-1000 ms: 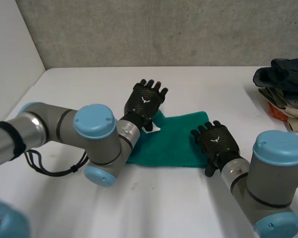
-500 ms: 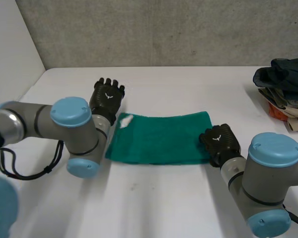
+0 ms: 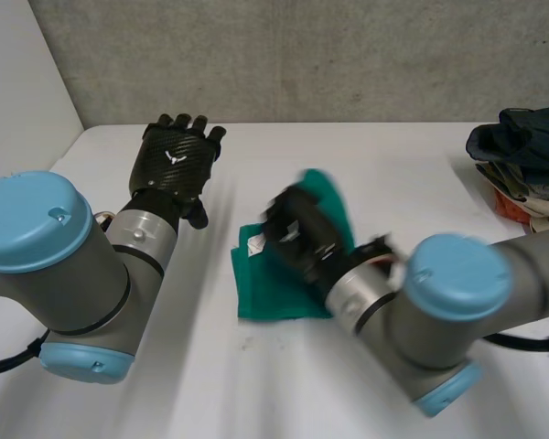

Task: Fold the laundry.

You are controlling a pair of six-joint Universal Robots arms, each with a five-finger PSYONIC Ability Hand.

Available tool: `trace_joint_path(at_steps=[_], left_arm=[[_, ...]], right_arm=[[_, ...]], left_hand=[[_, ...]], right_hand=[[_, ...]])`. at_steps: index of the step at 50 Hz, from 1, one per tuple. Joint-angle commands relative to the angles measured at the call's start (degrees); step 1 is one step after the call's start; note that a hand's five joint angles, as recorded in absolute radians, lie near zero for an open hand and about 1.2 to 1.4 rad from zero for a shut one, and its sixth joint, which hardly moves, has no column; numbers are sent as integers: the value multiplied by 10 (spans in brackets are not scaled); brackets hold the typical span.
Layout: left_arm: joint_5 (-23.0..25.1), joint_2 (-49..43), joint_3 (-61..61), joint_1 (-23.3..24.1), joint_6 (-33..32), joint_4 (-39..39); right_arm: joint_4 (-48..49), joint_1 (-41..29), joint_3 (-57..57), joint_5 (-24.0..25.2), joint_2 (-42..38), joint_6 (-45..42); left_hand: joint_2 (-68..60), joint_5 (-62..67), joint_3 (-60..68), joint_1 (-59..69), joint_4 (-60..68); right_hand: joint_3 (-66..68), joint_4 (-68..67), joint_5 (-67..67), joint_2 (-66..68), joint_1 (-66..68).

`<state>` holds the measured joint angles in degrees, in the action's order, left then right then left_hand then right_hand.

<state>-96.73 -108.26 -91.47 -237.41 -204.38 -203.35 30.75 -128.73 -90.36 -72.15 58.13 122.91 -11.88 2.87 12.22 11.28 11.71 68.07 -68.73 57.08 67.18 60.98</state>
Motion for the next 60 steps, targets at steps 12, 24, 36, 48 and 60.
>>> trace_joint_path(at_steps=[12, 24, 36, 48, 60], left_arm=[[2, -22, 64, -1, 109, -3], [1, -173, 160, 82, 121, 87], [-63, -202, 152, 71, 79, 168], [-42, -187, 161, 58, 72, 211], [202, -62, 170, 9, 86, 215]], right_arm=[[-43, 57, -3, -28, 96, 501], [-292, 123, 140, -20, -6, 575], [-370, 105, 251, 3, -146, 530], [-352, 81, 215, -125, -76, 333], [-192, 9, 36, -128, 10, 327]], left_hand=[[7, -16, -10, -1, -5], [3, -13, -7, 3, -1], [-4, -6, 0, 10, 5], [-9, -1, 5, 15, 10], [-15, 5, 12, 21, 17]], right_hand=[[-581, 587, -571, -572, -510], [-581, 587, -571, -572, -510], [-581, 587, -571, -572, -510], [-581, 587, -571, -572, -510], [-581, 587, -571, -572, -510]])
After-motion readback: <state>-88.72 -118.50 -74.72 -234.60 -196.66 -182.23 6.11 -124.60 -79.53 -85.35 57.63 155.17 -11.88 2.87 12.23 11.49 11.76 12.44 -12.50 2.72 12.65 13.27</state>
